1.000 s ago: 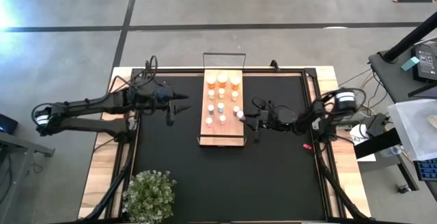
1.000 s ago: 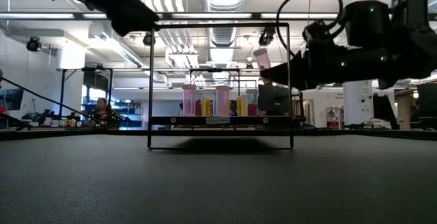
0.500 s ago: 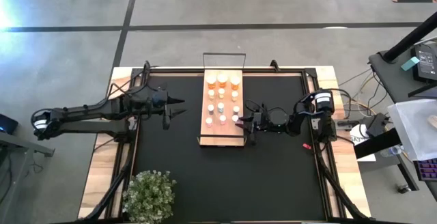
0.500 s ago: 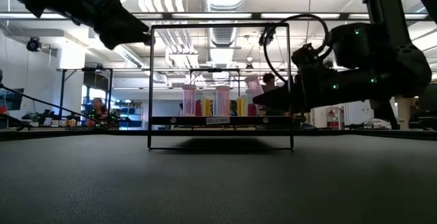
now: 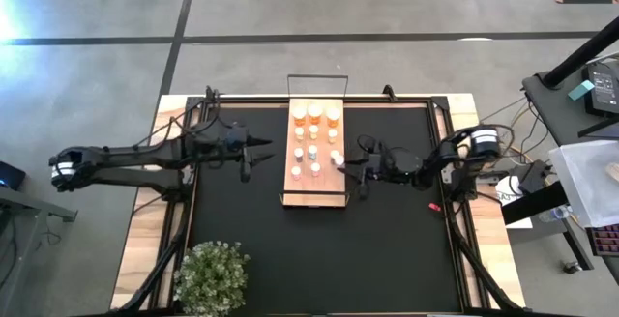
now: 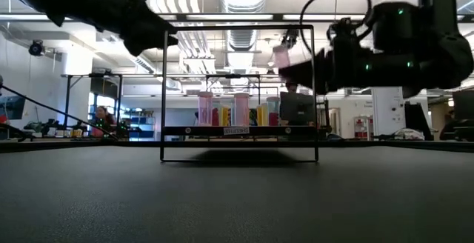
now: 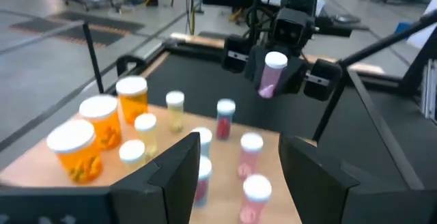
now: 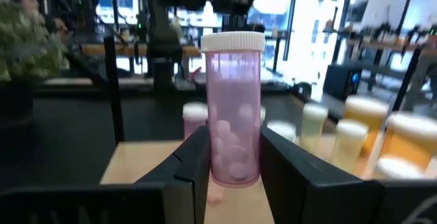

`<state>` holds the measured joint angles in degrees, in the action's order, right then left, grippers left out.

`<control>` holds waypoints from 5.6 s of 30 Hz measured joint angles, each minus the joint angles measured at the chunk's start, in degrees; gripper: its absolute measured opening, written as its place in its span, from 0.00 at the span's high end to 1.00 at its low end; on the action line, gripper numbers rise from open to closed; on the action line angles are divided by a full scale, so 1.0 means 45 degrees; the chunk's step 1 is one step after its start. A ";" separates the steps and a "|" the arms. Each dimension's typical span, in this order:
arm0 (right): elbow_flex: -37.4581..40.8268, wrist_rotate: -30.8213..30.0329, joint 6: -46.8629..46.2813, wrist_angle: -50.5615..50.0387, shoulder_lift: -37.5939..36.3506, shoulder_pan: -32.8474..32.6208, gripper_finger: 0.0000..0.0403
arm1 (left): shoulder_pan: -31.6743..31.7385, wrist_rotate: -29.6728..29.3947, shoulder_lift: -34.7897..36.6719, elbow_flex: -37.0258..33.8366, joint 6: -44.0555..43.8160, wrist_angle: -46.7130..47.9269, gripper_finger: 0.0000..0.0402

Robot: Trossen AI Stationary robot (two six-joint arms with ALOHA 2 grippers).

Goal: Pick and place medicine bottles onto shelf by color
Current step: Put the pink medicine bottle on the shelf aligned with the other pink medicine bottles

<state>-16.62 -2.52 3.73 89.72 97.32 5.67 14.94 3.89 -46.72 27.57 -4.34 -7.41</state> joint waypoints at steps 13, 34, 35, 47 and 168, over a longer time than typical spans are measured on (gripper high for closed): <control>0.0006 0.0309 0.0324 -0.2957 -0.4518 -0.0087 0.75 | -0.0011 0.0384 -0.2783 0.0136 0.0044 -0.5798 0.54; -0.1952 0.2669 -0.0547 -0.3516 -0.3525 -0.2896 0.75 | -0.0300 0.1843 -0.6948 0.0818 -0.1845 -1.1387 0.54; -0.2161 0.2667 -0.0351 -0.3522 -0.3334 -0.3080 0.75 | -0.0391 0.1843 -0.7159 0.0856 -0.1606 -1.1791 0.54; -0.3942 0.2422 -0.0188 -0.4107 -0.2461 -0.2920 0.75 | -0.2316 0.2018 -0.7895 0.1177 0.2472 -1.2262 0.54; -0.6674 -0.0738 0.1651 -1.1491 -0.2815 -0.2511 0.67 | -0.3259 0.2027 -0.8353 0.2411 0.1030 -0.9532 0.76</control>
<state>-46.65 -5.85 11.16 38.01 84.65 -5.63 0.27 13.01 -84.31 38.42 0.30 -50.30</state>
